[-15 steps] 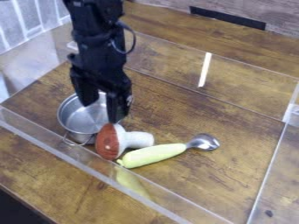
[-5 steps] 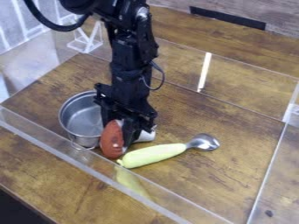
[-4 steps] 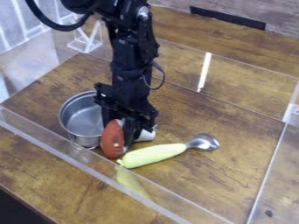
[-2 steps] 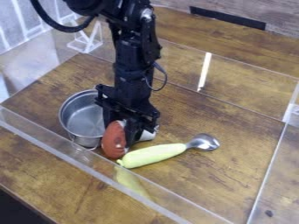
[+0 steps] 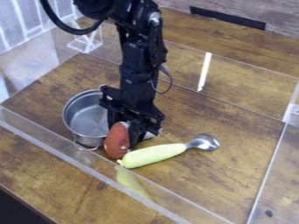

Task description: Remove the mushroom from the silver pot and put it on the table

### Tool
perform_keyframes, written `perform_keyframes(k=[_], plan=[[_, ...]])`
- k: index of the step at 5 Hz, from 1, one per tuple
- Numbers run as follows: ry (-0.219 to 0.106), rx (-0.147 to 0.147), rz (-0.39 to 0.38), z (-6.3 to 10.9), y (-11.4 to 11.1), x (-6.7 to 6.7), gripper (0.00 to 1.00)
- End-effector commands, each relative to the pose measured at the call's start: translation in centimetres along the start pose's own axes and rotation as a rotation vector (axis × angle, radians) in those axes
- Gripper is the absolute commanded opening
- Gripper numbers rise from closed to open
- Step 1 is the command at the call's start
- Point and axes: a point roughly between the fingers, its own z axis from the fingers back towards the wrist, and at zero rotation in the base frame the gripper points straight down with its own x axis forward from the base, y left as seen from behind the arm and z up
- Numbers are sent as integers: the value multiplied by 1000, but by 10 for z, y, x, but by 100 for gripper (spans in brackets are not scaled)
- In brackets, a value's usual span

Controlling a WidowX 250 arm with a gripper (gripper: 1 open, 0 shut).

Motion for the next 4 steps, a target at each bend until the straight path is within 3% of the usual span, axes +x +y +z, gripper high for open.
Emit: perform_keyframes(k=[1, 3, 4], plan=[[-35, 11, -113, 20, -20, 0, 0], [-28, 4, -141, 18, 4, -10, 0], [-20, -2, -109, 17, 8, -12, 0]])
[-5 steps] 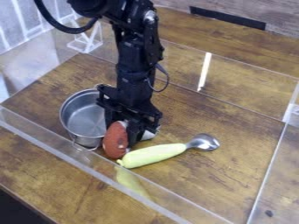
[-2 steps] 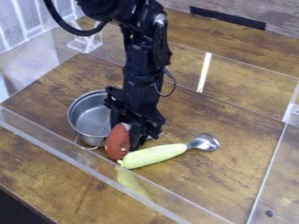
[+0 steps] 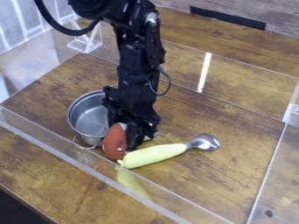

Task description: Remove the mushroom from the silver pot and put it on the table

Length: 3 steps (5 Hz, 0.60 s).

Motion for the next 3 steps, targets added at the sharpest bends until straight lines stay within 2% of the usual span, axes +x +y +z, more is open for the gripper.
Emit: perform_keyframes(k=[1, 3], plan=[[-38, 3, 59, 15, 12, -3, 0], [-22, -10, 129, 13, 22, -11, 0]])
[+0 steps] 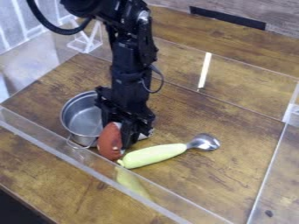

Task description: Remove the mushroom from the silver pot and put it on the table

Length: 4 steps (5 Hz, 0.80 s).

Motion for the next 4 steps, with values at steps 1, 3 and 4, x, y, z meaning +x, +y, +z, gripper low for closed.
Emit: perform_keyframes(k=[1, 3, 4], plan=[[-33, -2, 77, 14, 16, -7, 0], [-54, 2, -31, 35, 17, -9, 0], [-79, 10, -107, 49, 13, -9, 0]])
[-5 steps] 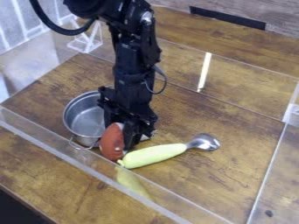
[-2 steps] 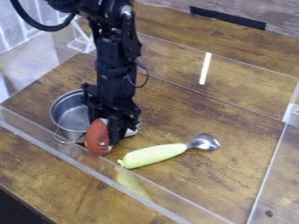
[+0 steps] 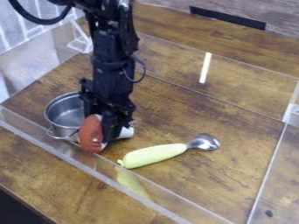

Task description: Remove the mushroom from the silver pot and put it on the table

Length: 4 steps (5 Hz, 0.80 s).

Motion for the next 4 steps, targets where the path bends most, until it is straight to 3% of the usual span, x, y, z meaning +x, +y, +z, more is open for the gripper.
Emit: perform_keyframes(k=[1, 2, 3, 4], plan=[[-112, 38, -73, 36, 8, 1, 0], [-134, 52, -134, 47, 14, -2, 0], [-147, 53, -105, 63, 10, 1, 0], [-175, 55, -95, 85, -4, 13, 0]])
